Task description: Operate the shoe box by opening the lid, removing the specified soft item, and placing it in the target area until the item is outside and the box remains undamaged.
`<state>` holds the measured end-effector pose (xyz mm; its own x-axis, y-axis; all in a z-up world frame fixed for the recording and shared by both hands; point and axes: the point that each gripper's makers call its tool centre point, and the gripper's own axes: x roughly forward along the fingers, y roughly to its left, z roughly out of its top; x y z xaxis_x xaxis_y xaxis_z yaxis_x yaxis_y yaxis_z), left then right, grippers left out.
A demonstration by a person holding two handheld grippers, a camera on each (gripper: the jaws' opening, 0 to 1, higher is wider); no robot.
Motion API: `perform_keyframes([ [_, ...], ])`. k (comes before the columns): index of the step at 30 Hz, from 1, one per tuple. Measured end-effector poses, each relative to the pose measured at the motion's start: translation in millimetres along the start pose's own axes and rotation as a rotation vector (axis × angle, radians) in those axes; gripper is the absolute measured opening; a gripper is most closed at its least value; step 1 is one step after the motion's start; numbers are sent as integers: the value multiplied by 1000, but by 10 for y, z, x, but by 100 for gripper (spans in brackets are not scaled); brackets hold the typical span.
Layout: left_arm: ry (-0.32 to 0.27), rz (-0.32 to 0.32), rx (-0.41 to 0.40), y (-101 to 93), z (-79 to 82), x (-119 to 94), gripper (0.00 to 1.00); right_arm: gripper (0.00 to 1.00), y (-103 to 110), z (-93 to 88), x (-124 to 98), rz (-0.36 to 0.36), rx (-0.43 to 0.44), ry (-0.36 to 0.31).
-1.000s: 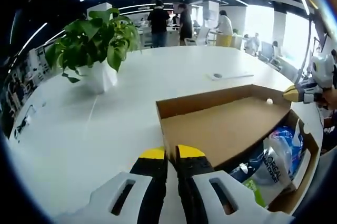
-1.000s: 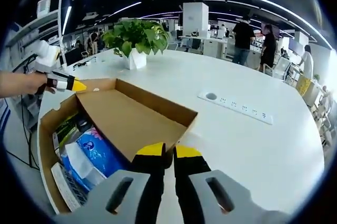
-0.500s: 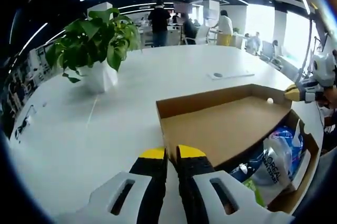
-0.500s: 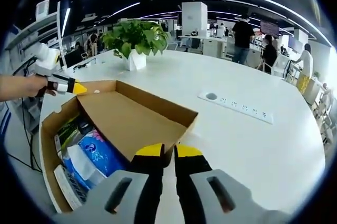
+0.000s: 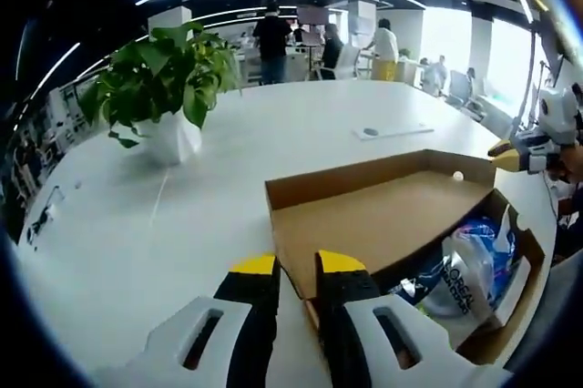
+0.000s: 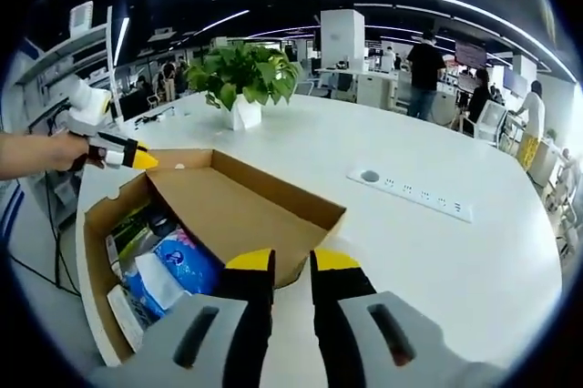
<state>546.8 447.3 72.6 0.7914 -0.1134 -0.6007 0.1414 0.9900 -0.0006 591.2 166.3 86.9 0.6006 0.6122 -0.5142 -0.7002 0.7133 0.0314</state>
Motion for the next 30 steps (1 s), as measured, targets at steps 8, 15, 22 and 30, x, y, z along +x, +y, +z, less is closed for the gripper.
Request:
perform_keyframes([
  [8,-20,1,10,-45,-2,-157,19,19,76,-23,-121,16,-30,8],
  [15,-22,-10,22,-106,-34,-284,19,22,204,-13,-237,48,-56,3],
  [22,-17,-28,41,-216,-91,-373,21,27,316,-71,-306,79,-81,20],
  [30,6,-53,50,-326,-222,-473,25,31,482,-100,-406,120,-101,26],
])
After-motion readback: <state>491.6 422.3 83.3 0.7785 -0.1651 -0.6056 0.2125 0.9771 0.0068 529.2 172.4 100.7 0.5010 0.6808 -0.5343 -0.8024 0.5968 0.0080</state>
